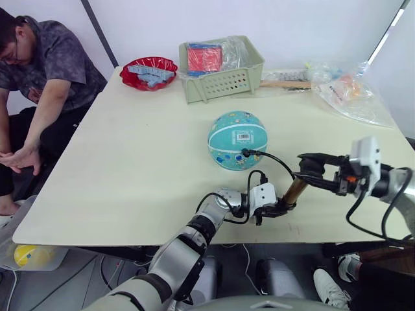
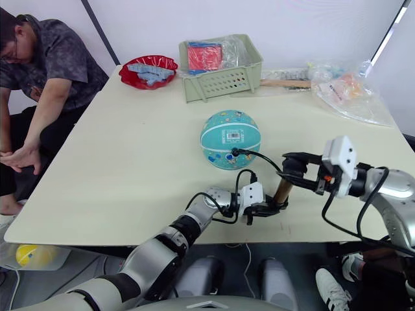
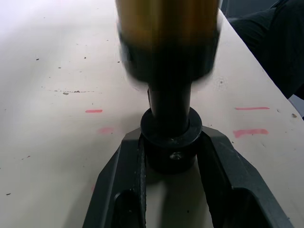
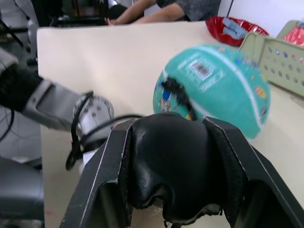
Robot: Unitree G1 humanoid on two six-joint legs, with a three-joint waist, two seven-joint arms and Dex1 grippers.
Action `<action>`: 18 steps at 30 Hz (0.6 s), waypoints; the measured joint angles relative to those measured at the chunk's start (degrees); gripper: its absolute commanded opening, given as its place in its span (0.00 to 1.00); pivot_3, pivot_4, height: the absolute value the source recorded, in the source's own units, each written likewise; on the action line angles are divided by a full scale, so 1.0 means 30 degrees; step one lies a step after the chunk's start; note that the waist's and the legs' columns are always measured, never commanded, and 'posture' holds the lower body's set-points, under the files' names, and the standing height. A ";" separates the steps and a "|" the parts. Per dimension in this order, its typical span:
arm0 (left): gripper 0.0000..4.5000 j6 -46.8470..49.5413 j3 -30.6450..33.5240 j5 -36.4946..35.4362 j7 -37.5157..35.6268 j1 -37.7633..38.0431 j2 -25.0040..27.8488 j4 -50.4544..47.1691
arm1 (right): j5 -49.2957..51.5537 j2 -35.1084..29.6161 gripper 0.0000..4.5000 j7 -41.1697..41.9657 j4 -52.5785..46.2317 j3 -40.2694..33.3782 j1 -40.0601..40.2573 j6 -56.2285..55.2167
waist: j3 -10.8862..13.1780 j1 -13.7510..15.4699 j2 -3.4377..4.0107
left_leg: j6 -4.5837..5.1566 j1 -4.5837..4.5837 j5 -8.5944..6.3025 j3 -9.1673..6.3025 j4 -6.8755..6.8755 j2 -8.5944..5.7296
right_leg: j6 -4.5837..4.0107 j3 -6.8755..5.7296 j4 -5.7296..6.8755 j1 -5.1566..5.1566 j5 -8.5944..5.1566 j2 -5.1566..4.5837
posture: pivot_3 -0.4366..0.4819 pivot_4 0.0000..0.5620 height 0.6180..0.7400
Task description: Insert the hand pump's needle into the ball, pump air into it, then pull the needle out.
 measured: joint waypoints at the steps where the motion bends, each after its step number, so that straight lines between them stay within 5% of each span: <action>1: 0.24 0.0000 -0.0001 0.0009 0.0010 -0.0003 -0.0009 0.0010 | -0.0429 0.0131 0.37 -0.0017 0.0220 0.0256 0.0160 -0.0337 | -0.0001 0.0005 -0.0002 | 0.0000 0.0003 0.0000 0.0000 0.0000 0.0000 | 0.0000 -0.0001 0.0000 0.0004 0.0000 0.0000 | 0.48 0.27 0.98; 9: 0.24 0.0005 0.0002 0.0023 0.0066 -0.0070 -0.0029 0.0169 | -0.0226 0.0457 0.36 -0.0406 0.0221 -0.0013 0.0214 -0.0340 | -0.0004 0.0008 -0.0003 | 0.0000 0.0059 -0.0001 -0.0015 -0.0001 -0.0002 | 0.0005 -0.0014 -0.0001 0.0069 -0.0007 -0.0002 | 0.48 0.27 0.98; 18: 0.24 0.0000 0.0030 0.0003 -0.0007 -0.0271 -0.0206 0.0281 | 0.4002 -0.1913 0.36 -0.0684 -0.1074 -0.3034 -0.1675 0.4760 | 0.0066 0.0300 0.0105 | 0.0001 -0.0056 0.0000 -0.0015 0.0000 -0.0022 | 0.0001 -0.0008 -0.0004 -0.0032 0.0002 -0.0018 | 0.48 0.27 0.98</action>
